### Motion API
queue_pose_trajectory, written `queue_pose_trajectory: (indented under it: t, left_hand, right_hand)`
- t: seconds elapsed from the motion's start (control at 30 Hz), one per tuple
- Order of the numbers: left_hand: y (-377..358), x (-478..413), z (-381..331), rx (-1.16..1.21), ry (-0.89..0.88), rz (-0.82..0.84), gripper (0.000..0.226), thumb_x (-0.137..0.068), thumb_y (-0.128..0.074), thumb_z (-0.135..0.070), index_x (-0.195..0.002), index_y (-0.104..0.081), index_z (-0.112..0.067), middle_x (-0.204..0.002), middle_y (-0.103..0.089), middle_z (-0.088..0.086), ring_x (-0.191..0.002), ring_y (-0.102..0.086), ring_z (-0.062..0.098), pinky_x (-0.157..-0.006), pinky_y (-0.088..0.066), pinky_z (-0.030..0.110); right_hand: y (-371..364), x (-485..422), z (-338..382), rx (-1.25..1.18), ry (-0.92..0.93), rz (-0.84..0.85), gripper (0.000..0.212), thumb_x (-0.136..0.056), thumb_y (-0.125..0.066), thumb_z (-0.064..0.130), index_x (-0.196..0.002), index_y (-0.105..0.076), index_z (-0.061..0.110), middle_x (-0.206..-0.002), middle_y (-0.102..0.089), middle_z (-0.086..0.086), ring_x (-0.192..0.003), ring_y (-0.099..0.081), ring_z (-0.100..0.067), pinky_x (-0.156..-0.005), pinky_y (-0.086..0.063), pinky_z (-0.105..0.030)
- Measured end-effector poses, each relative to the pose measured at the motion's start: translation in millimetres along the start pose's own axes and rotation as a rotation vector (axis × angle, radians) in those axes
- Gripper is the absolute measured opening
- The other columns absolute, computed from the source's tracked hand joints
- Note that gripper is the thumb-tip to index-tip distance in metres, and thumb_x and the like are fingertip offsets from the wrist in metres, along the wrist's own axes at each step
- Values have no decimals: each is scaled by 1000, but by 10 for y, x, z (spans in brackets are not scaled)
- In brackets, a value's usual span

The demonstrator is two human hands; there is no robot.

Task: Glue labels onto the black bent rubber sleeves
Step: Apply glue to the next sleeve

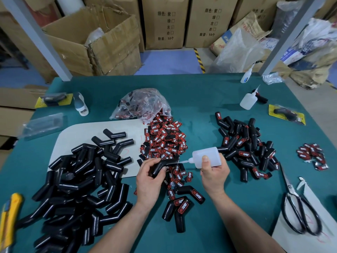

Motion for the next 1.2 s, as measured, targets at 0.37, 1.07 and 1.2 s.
queue_pose_trajectory:
  t: [0.37, 1.07, 1.2]
  left_hand:
    - [12, -17, 20, -20, -32, -16, 51, -85, -80, -3, -102, -71, -50, -111, -68, -18, -109, -66, 8, -95, -50, 17]
    - [7, -11, 24, -31, -40, -2, 47, -85, -79, 1, -103, -73, -42, -114, -68, -15, -113, -65, 11, -101, -51, 25]
    - [-2, -10, 19, -26, -38, 0, 43, -84, -79, 4, -104, -73, -33, -112, -68, -17, -112, -65, 9, -101, -50, 21]
  right_hand:
    - [27, -36, -31, -57, -38, -1, 42, -75, -64, 76, -74, -58, 34, -57, -56, -9, -52, -57, -31, -48, -47, -52]
    - [33, -15, 43, -43, 29, -25, 18, -78, -66, 50, -70, -56, 37, -56, -55, 2, -52, -53, -22, -49, -45, -39]
    - [20, -19, 9, -51, 14, -35, 23, -78, -66, 48, -71, -54, 30, -58, -56, 10, -53, -52, -19, -49, -44, -38]
Point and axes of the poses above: each hand's wrist, its own x-axis away from the middle knuckle, its own y-axis out of the back of the hand, z = x × y, the point moved 7 cm from there along -x, towards the middle knuckle
